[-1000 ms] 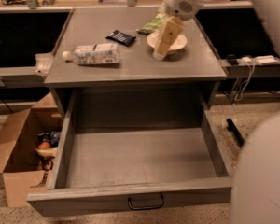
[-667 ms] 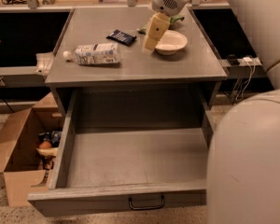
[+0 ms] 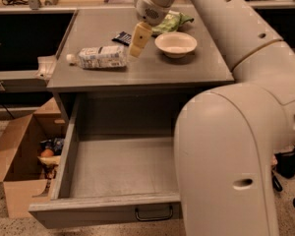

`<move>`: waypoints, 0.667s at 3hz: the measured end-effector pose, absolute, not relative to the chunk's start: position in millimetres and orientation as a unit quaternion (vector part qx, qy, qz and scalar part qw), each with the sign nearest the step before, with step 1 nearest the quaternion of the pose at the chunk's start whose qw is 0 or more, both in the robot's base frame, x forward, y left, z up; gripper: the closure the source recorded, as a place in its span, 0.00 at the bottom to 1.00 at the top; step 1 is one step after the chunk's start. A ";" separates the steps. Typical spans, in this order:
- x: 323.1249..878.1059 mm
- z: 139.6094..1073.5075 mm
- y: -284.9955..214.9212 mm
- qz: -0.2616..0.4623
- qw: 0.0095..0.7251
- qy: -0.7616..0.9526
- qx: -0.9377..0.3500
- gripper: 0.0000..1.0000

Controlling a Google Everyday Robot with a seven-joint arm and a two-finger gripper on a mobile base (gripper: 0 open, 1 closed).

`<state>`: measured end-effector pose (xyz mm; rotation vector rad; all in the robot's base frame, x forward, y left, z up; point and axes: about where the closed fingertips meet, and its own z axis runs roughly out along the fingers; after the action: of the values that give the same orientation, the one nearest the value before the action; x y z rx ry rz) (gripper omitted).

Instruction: Place blue plastic bottle into top drawer

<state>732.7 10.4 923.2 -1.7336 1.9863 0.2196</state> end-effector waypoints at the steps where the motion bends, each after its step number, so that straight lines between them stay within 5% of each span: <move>1: 746.7 902.8 25.4 0.095 0.240 0.731 -0.632 0.00; 2: 759.1 878.6 43.8 0.100 0.221 0.731 -0.638 0.00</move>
Offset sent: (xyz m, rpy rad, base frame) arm 0.0528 0.0493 -0.0586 -0.0393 0.1103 0.0332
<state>759.1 43.8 878.6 -1.7638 2.0208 0.2764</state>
